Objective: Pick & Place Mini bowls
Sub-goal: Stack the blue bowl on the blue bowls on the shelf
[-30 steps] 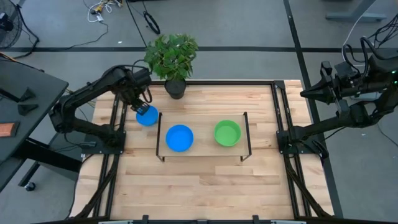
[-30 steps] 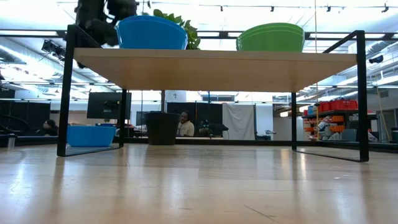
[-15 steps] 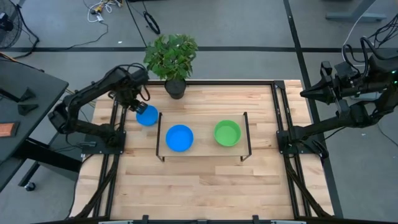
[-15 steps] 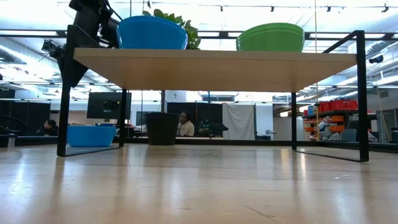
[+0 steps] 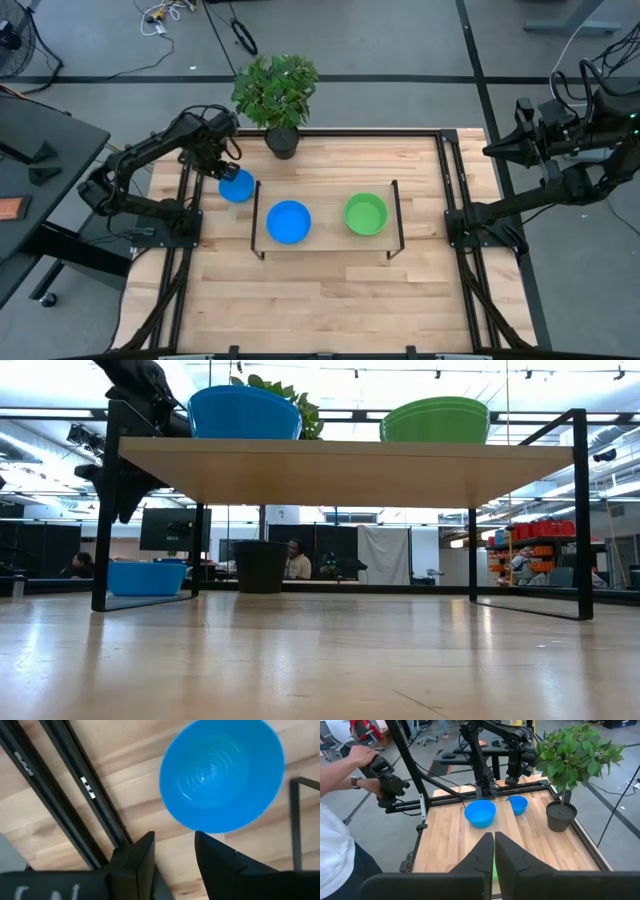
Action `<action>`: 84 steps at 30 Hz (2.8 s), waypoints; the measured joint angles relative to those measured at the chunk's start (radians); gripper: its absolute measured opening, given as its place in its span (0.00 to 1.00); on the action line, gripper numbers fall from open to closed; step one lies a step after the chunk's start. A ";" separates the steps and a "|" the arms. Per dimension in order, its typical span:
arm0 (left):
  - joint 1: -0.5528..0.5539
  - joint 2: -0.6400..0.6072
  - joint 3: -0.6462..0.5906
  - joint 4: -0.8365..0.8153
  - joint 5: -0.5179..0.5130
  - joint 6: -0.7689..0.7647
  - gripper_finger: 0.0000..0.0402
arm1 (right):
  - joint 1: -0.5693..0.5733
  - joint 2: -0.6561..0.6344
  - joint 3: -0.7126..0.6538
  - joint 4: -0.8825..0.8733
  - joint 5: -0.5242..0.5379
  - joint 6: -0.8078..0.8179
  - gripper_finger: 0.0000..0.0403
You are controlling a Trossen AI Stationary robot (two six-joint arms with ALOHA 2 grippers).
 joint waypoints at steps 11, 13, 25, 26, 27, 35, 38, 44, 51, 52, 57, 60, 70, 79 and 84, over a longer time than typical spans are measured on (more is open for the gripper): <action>0.027 0.002 -0.126 0.149 0.039 -0.051 0.36 | 0.000 0.000 0.000 0.000 0.000 0.000 0.05; 0.027 0.002 -0.148 0.176 0.052 -0.052 0.36 | 0.000 0.000 0.000 0.000 0.000 0.000 0.05; 0.028 0.002 -0.257 0.277 0.058 -0.083 0.36 | 0.000 0.000 0.000 0.000 0.000 0.000 0.05; 0.028 0.002 -0.263 0.284 0.058 -0.088 0.36 | 0.000 0.000 0.000 0.000 0.000 0.000 0.05; 0.028 0.002 -0.269 0.291 0.059 -0.097 0.36 | 0.000 0.000 0.000 0.000 0.000 0.000 0.05; 0.028 0.002 -0.285 0.302 0.060 -0.105 0.35 | 0.000 0.000 0.000 0.000 0.000 0.000 0.05; 0.028 0.002 -0.285 0.302 0.060 -0.105 0.33 | 0.000 0.000 0.000 0.000 0.000 0.000 0.05; 0.028 0.002 -0.285 0.303 0.060 -0.104 0.28 | 0.000 0.000 0.000 0.000 0.000 0.000 0.05; 0.028 0.002 -0.285 0.303 0.060 -0.103 0.22 | 0.000 0.000 0.000 0.000 0.000 0.000 0.05; 0.028 0.002 -0.285 0.303 0.060 -0.103 0.21 | 0.000 0.000 0.000 0.000 0.000 0.000 0.05; 0.028 0.002 -0.285 0.304 0.060 -0.093 0.19 | 0.000 0.000 0.000 0.000 0.000 0.000 0.05; 0.028 0.002 -0.285 0.304 0.060 -0.093 0.17 | 0.000 0.000 0.000 0.000 0.000 0.000 0.05; 0.028 0.002 -0.285 0.304 0.060 -0.090 0.11 | 0.000 0.000 0.000 0.000 0.000 0.000 0.05; 0.028 0.002 -0.284 0.304 0.061 -0.067 0.01 | 0.000 0.000 0.000 0.000 0.000 0.000 0.05; 0.027 0.002 -0.284 0.304 0.061 -0.058 0.01 | 0.000 0.000 0.000 0.000 0.000 0.000 0.05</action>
